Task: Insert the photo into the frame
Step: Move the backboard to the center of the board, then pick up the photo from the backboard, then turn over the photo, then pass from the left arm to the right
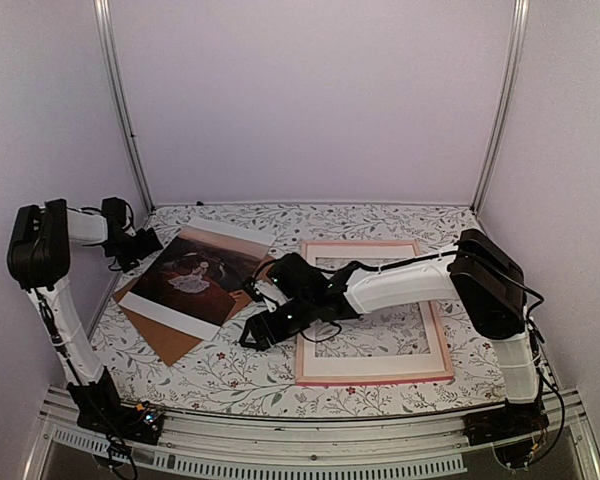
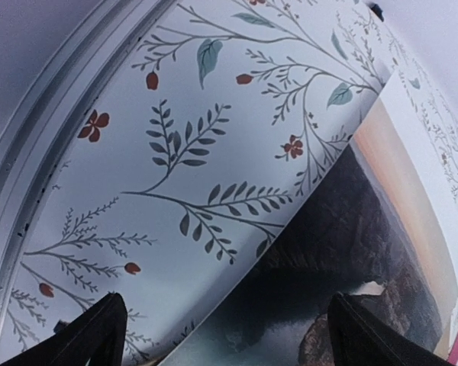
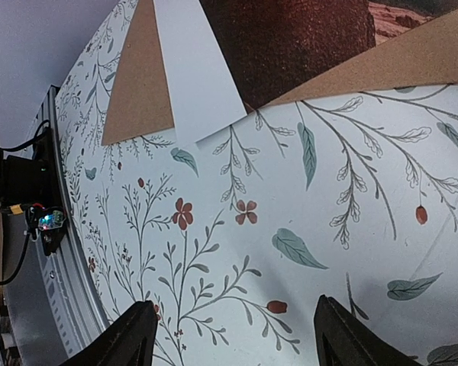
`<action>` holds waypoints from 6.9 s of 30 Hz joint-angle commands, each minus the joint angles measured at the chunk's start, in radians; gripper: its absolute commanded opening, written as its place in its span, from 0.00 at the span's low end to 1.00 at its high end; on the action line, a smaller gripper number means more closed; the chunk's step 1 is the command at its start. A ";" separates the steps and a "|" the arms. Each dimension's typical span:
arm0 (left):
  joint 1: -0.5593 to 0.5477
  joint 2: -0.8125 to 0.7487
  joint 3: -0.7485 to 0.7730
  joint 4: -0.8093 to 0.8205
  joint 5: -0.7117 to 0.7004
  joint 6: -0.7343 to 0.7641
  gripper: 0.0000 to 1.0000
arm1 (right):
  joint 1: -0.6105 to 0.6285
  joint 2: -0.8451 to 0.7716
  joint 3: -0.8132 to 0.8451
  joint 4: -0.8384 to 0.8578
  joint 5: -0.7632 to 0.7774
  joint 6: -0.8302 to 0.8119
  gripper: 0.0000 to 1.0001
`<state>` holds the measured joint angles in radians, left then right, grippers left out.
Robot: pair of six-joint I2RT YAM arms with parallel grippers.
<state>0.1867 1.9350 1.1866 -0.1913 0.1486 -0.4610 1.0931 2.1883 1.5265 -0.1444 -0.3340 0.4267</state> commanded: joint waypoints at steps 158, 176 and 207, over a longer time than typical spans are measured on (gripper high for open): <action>-0.728 -0.567 0.280 -0.695 -0.134 0.157 0.00 | -0.300 -0.366 0.035 -0.323 0.106 -0.003 0.76; -1.000 -0.258 0.240 -0.392 -0.105 -0.014 0.00 | -0.410 -0.414 -0.011 -0.204 -0.012 0.110 0.82; -1.221 -0.065 0.181 -0.112 -0.274 -0.172 0.03 | -0.440 -0.353 -0.220 -0.057 0.029 0.244 0.80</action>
<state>-1.0111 1.8416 1.3457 -0.3435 -0.1051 -0.6224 0.6598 1.8137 1.3132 -0.2302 -0.3202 0.6621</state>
